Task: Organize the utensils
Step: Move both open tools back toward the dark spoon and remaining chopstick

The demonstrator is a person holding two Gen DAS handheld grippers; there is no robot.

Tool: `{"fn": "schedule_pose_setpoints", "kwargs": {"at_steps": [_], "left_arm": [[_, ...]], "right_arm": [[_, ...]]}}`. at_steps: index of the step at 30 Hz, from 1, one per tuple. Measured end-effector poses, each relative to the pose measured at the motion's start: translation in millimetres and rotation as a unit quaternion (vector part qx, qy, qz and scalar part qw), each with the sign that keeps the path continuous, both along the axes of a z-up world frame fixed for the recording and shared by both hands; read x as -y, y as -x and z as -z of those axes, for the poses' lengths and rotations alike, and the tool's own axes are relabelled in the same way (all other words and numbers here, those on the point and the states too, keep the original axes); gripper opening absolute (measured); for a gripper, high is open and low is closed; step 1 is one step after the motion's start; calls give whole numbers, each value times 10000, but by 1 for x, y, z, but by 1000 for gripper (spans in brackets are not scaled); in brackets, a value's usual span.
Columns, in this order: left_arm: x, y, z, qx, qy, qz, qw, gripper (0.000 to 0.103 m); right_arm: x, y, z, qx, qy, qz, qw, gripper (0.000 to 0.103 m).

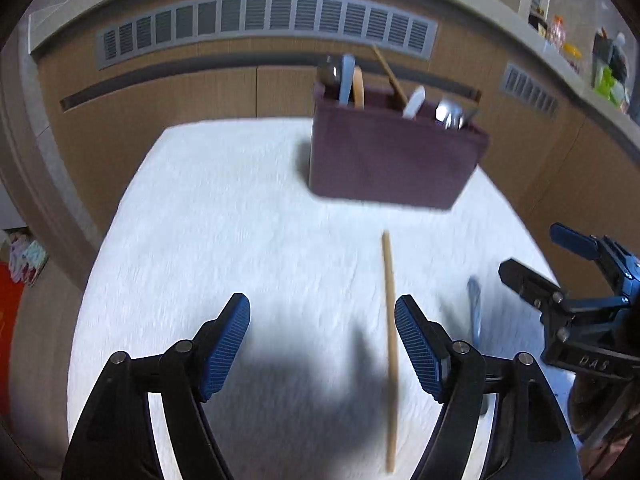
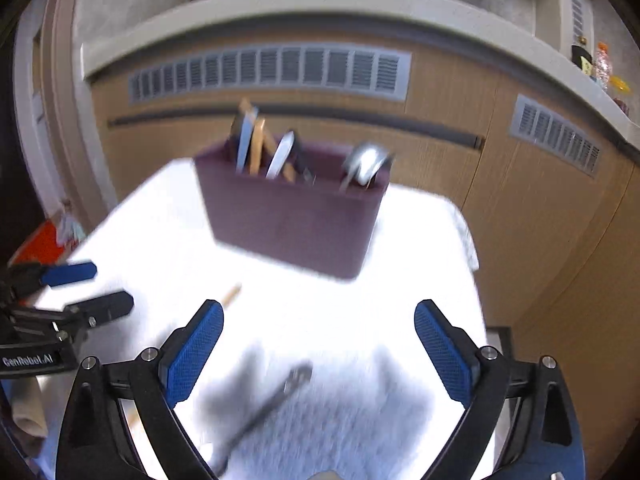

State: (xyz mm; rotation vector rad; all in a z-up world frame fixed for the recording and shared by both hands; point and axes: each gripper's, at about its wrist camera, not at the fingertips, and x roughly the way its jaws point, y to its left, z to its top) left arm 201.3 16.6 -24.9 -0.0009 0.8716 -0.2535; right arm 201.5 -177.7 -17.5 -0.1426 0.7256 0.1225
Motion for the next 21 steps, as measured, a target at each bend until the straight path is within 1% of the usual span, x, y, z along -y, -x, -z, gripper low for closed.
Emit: {"fn": "schedule_pose_setpoints", "kwargs": {"at_steps": [5, 6, 10, 11, 15, 17, 20, 21], "left_arm": [[-1, 13, 13, -190, -165, 105, 9996, 77], [-2, 14, 15, -222, -182, 87, 9996, 78], [-11, 12, 19, -311, -100, -122, 9994, 79], [-13, 12, 19, -322, -72, -151, 9993, 79], [-14, 14, 17, -303, -58, -135, 9994, 79], [-13, 16, 17, -296, -33, -94, 9995, 80], [-10, 16, 17, -322, -37, -48, 9995, 81], [-9, 16, 17, -330, -42, -39, 9994, 81]], "right_arm": [[-10, 26, 23, -326, 378, -141, 9987, 96], [-12, 32, 27, -435, 358, -187, 9982, 96], [-19, 46, 40, -931, -16, -430, 9947, 96], [-22, 48, 44, -986, -12, -453, 9941, 96], [-34, 52, 54, -982, 364, -425, 9936, 96], [-35, 55, 53, -949, 407, -459, 9936, 96], [-39, 64, 48, -801, 599, -550, 9935, 95], [-41, 66, 48, -788, 626, -587, 9932, 93]]}}
